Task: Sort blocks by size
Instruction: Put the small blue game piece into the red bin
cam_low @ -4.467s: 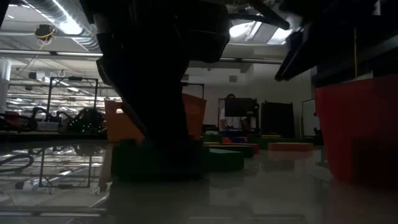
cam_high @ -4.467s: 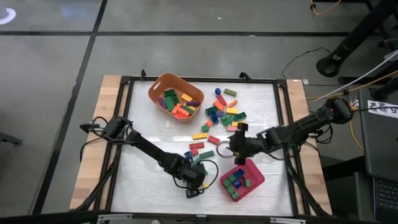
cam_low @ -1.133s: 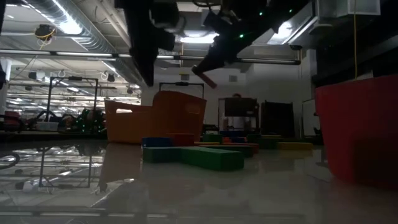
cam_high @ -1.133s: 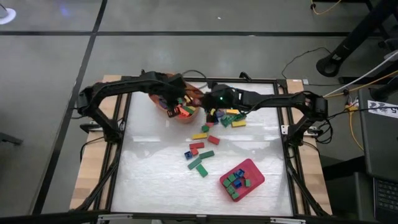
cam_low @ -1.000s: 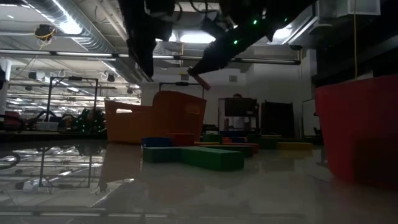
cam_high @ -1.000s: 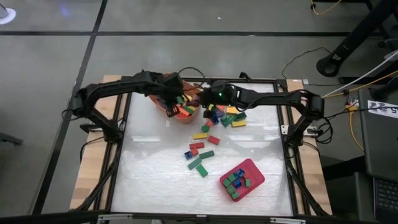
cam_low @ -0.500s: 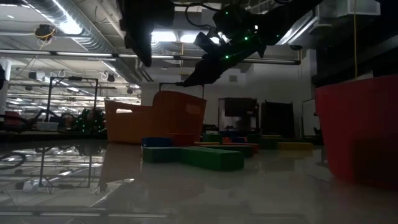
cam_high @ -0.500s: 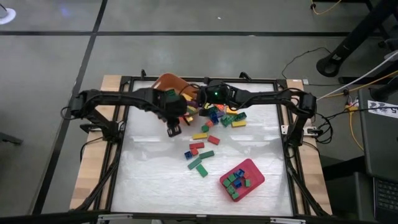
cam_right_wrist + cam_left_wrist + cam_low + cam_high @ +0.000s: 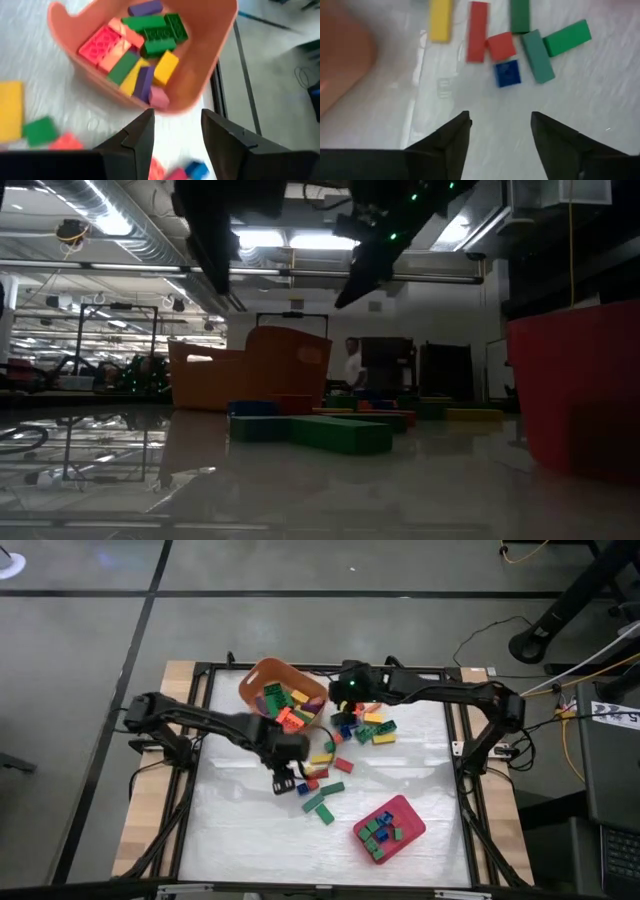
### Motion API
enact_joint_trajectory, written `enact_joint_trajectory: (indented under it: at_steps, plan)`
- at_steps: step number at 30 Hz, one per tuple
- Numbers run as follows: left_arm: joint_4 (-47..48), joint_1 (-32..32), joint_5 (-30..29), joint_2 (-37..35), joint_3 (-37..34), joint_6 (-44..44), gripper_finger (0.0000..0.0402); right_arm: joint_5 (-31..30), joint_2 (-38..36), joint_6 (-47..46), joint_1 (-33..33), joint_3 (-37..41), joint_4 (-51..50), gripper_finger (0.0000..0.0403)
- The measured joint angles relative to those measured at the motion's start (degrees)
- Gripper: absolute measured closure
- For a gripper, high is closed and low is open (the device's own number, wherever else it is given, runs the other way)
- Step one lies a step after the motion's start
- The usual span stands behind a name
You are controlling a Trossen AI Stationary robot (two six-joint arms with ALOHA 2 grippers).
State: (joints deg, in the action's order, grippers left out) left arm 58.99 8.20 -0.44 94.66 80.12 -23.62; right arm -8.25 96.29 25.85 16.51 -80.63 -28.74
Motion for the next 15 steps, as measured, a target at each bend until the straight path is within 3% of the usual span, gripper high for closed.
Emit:
enact_joint_trajectory:
  at_steps: [7,15]
  plan:
    - [-7.2,2.0,-0.9,8.8,0.0,1.2,0.0188,-0.3,-6.1,0.0,0.0,-0.2,-10.4,0.0242]
    - [-8.8,1.5,-0.9,15.2,0.0,-3.6,0.0191,-0.2,-9.7,-2.6,0.0,-0.2,-18.5,0.0242]
